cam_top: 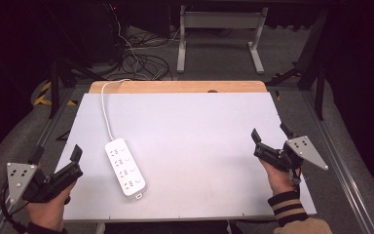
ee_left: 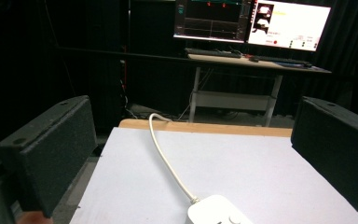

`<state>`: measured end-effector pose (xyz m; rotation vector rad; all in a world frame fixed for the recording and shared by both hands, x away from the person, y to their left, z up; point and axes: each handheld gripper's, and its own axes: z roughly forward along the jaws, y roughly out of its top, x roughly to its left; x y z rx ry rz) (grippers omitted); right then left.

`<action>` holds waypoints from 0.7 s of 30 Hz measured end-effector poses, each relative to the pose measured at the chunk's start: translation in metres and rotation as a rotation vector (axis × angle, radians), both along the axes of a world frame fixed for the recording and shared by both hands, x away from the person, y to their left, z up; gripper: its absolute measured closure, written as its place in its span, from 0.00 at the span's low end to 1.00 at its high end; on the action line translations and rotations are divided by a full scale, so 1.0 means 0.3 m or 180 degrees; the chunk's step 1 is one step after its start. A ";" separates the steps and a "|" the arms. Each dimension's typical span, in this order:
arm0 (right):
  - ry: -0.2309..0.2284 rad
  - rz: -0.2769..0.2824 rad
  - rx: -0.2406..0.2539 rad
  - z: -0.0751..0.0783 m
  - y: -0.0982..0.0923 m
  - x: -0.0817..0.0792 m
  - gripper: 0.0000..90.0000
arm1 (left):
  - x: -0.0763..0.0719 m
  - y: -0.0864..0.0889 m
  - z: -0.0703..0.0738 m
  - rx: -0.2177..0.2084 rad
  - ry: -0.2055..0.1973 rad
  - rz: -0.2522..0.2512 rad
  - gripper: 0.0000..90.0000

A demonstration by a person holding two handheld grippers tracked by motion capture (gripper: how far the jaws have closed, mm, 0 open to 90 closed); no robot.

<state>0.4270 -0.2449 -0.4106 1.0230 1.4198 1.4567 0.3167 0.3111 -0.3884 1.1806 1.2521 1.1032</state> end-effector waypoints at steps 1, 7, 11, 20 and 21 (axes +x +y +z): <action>0.0000 0.0000 0.0000 0.000 0.000 0.000 0.06 | -0.001 -0.001 0.000 0.0004 -0.0012 0.0023 0.00; -0.0010 0.0015 -0.0009 0.001 0.003 -0.002 0.06 | -0.005 0.001 -0.001 0.0010 -0.0060 0.0004 0.00; -0.0008 0.0018 -0.0014 0.000 0.005 0.000 0.06 | -0.006 0.002 0.002 -0.0014 -0.0072 0.0041 0.00; 0.0001 0.0038 -0.0017 0.001 0.008 -0.001 0.06 | -0.004 -0.004 0.005 -0.0048 -0.0030 -0.0033 0.04; 0.0001 0.0038 -0.0017 0.001 0.008 -0.001 0.06 | -0.004 -0.004 0.005 -0.0074 -0.0025 -0.0040 0.04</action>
